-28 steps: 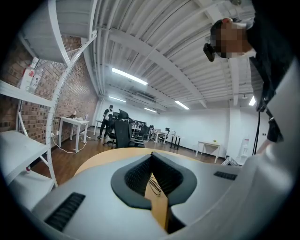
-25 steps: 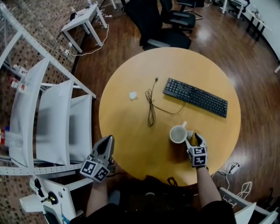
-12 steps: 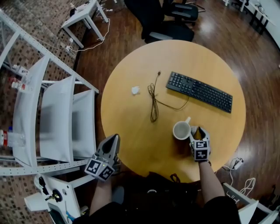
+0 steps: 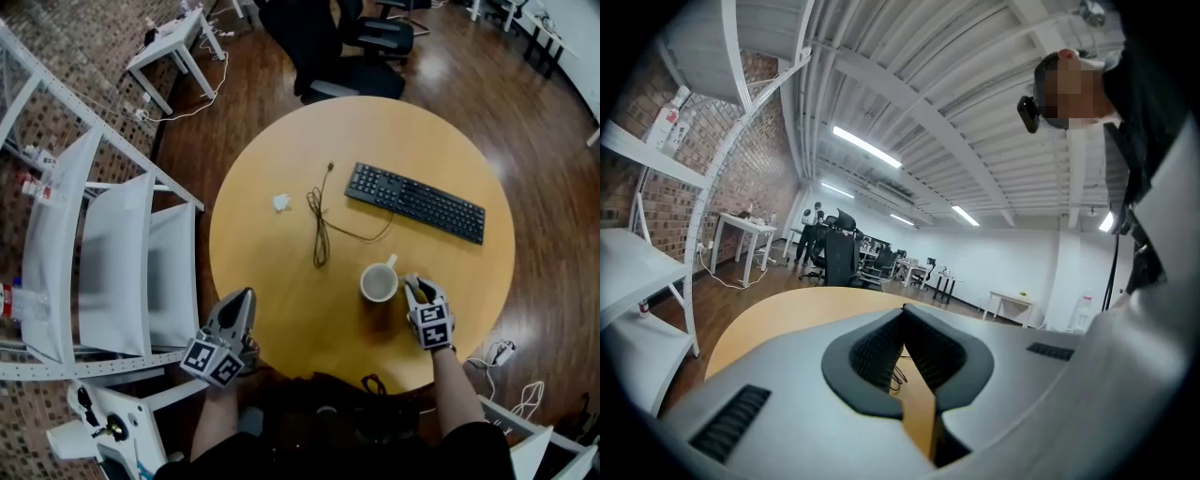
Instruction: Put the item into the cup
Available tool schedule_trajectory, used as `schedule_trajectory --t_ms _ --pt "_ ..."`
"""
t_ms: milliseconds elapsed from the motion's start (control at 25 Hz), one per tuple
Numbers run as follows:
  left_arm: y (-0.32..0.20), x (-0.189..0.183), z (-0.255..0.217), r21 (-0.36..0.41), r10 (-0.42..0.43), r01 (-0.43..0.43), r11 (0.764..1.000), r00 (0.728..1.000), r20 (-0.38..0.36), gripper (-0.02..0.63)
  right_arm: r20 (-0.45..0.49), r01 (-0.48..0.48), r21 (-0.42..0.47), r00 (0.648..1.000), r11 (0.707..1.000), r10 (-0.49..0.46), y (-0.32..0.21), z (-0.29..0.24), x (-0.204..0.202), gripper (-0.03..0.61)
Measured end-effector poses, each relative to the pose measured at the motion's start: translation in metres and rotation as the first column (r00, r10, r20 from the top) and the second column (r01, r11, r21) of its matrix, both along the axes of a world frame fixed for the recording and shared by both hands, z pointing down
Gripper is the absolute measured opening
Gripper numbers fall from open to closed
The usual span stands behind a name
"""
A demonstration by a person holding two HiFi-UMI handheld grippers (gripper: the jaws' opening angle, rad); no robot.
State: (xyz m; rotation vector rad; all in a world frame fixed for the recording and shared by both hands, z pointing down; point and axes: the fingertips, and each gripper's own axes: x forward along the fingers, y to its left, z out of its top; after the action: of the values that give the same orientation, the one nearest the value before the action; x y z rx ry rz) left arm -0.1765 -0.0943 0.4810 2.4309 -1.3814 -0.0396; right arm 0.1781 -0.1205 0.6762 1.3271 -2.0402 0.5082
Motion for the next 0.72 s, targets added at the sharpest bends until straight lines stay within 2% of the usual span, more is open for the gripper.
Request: schedule_trajectory --t_ms 80,200,400,520,720 --pt "-0.001 0.0 0.002 0.003 0.006 -0.006 1.0 1.0 0.001 0.003 0.002 0.017 0.036 1.0 0.999 -0.017 -0.001 -0.016 0.0 0.098" --pt "-0.002 0.0 0.007 0.008 0.015 -0.015 1.0 1.0 -0.009 0.003 -0.031 0.102 0.081 0.995 0.992 -0.099 -0.002 -0.046 -0.005 0.098" --pt "-0.005 0.005 0.006 0.037 0.033 -0.032 0.999 0.999 -0.027 0.003 -0.076 0.25 0.136 0.967 0.959 -0.241 -0.004 -0.103 -0.019 0.098" --pt "-0.006 0.01 0.001 0.06 0.036 -0.034 0.998 0.999 -0.032 0.003 -0.066 0.314 0.14 0.949 0.939 -0.308 -0.004 -0.125 -0.035 0.098" --pt "-0.003 -0.007 -0.006 0.072 0.029 -0.027 0.997 0.999 -0.039 0.003 -0.054 0.365 0.083 0.931 0.927 -0.362 0.004 -0.123 -0.077 0.1"
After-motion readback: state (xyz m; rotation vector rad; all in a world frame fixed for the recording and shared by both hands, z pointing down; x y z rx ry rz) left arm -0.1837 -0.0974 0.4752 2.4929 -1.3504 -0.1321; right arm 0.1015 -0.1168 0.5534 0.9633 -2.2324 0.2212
